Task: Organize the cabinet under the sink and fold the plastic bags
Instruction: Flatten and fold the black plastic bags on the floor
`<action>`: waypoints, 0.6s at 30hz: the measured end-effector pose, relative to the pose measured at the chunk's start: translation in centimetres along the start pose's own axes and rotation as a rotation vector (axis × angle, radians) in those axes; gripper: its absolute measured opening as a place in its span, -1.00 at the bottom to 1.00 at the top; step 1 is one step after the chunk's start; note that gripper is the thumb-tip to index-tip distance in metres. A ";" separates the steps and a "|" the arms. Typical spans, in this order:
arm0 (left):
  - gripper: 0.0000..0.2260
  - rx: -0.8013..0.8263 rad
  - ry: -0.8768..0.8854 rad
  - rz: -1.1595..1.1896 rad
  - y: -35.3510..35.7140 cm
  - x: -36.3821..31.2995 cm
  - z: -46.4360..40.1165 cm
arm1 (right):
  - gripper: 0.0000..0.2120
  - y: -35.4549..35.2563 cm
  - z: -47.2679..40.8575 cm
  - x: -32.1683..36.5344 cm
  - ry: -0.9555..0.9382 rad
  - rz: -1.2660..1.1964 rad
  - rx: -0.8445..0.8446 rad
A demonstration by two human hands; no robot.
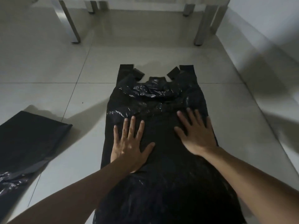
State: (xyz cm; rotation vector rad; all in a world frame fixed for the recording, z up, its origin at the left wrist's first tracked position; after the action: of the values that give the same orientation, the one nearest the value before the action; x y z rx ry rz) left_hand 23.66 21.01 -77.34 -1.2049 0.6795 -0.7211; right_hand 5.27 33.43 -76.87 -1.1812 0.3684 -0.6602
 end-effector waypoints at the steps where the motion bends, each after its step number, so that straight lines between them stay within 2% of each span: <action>1: -0.26 0.008 0.000 0.001 0.1 0.0 0.0 | -0.37 -0.5 -1.3 -3.5 0.189 -0.068 0.015; 2: -0.26 0.009 0.001 0.004 0.1 -0.1 0.0 | -0.35 -1.4 -2.0 -5.5 0.303 -0.094 -0.003; 3: -0.26 0.001 0.001 0.012 0.1 -0.1 0.0 | -0.34 -2.7 -2.5 -5.4 0.312 -0.072 -0.068; 5: -0.27 -0.012 0.002 0.027 0.0 -0.1 0.0 | -0.36 -5.0 -2.8 -0.3 0.077 0.008 -0.226; 7: -0.28 -0.006 0.005 0.018 0.3 0.0 -0.1 | -0.38 -4.2 -3.1 3.9 -0.145 0.021 -0.194; 8: -0.28 -0.009 0.013 0.005 0.3 0.0 -0.2 | -0.38 -3.3 -3.6 4.1 -0.152 0.016 -0.143; 12: -0.29 -0.001 0.028 0.004 0.1 -0.5 -0.3 | -0.34 -2.0 -5.9 -1.3 0.112 -0.065 -0.109; 15: -0.30 -0.029 0.025 0.080 -1.9 -0.8 -1.5 | -0.34 -1.9 -6.3 -1.0 0.104 -0.037 -0.121; 18: -0.33 -0.110 0.195 0.032 -5.2 -2.1 -4.7 | -0.32 -1.8 -6.4 -1.0 0.116 -0.023 -0.092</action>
State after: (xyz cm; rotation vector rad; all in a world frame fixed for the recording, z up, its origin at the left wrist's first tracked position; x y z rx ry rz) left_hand 17.99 18.99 -73.14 -1.2307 0.9083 -0.7892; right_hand 0.26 29.05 -77.53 -1.2387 0.4876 -0.7400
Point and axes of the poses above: each hand's wrist, its own z-axis away from the middle knuckle, its own y-axis out of the palm, x = y × z, the point moved 9 cm from there along -z, towards the middle knuckle, and after that the axes turned 9 degrees about x, right-handed, at the moved point
